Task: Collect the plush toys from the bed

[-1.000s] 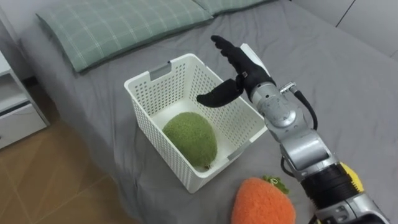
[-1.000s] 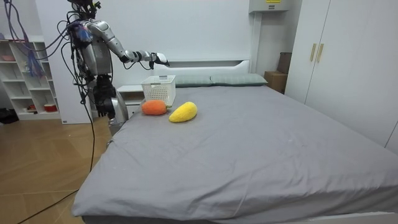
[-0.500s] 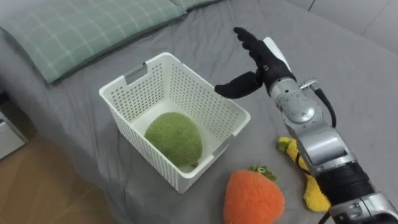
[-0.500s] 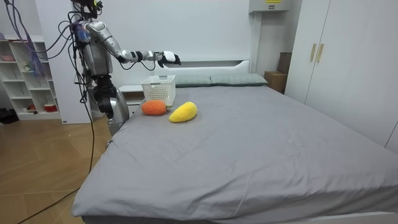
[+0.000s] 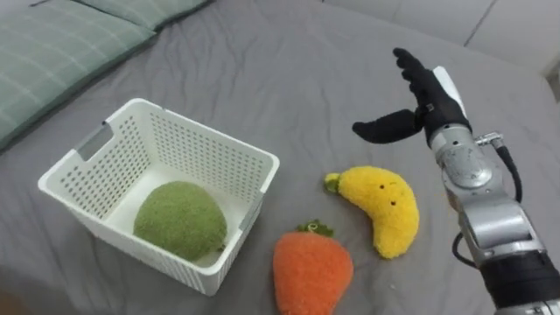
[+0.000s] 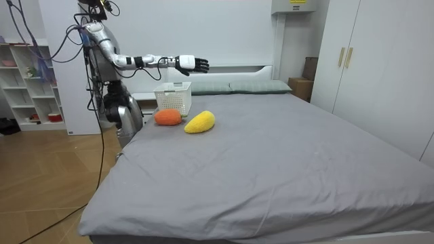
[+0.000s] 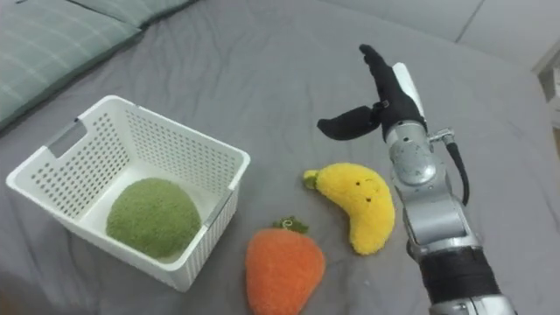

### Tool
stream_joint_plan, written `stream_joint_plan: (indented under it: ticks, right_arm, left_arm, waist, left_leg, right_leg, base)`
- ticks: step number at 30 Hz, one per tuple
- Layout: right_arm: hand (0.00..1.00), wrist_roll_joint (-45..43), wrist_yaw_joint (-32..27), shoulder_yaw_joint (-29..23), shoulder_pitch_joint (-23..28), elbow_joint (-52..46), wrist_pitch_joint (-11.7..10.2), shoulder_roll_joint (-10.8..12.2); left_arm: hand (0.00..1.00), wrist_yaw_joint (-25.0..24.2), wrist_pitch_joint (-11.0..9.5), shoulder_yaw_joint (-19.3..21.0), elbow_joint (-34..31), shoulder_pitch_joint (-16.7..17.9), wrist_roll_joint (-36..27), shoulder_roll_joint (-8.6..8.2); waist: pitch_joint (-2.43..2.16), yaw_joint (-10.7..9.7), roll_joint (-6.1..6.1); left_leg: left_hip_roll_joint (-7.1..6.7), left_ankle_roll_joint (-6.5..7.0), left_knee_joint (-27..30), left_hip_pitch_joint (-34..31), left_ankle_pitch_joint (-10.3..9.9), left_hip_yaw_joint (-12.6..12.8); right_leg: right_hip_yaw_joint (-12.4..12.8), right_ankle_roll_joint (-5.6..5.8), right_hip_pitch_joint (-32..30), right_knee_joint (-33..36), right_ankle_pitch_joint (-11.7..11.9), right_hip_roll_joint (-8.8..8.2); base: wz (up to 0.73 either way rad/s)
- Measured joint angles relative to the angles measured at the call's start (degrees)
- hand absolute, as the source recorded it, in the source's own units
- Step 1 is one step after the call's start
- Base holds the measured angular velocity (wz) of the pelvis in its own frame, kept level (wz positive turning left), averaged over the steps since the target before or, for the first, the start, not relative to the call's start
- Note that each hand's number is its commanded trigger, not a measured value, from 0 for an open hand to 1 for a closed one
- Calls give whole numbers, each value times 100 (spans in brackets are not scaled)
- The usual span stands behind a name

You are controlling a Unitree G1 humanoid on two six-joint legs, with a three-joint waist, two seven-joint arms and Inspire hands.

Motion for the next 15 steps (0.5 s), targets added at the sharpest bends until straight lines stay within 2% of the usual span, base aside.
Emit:
stream_joint_plan:
  ticks: [3,8,15]
  right_arm:
    - [0,-38,-16,-95,268,0,-19,-115]
    - [0,-38,-14,-91,486,30,-32,-142]
    - [0,-25,-357,-44,422,1026,-118,-158]
  left_arm:
    - [0,-95,-15,0,17,9,2,14]
    - [0,-171,-16,-25,18,24,-14,66]
    - [0,-168,-44,-180,-15,-186,11,240]
  waist:
    - [-2,-58,-3]
    - [-2,-200,-3]
    - [-22,-132,-45]
  left_leg:
    - [27,-12,10,63,-49,84]
    - [89,-45,18,36,-87,190]
    - [149,-64,109,-324,-92,281]
  right_leg:
    - [120,0,26,3,0,28]
    - [144,-6,-41,10,12,68]
    - [145,-38,-398,47,32,103]
  base:
    - [-20]
    - [-12]
    - [-2]
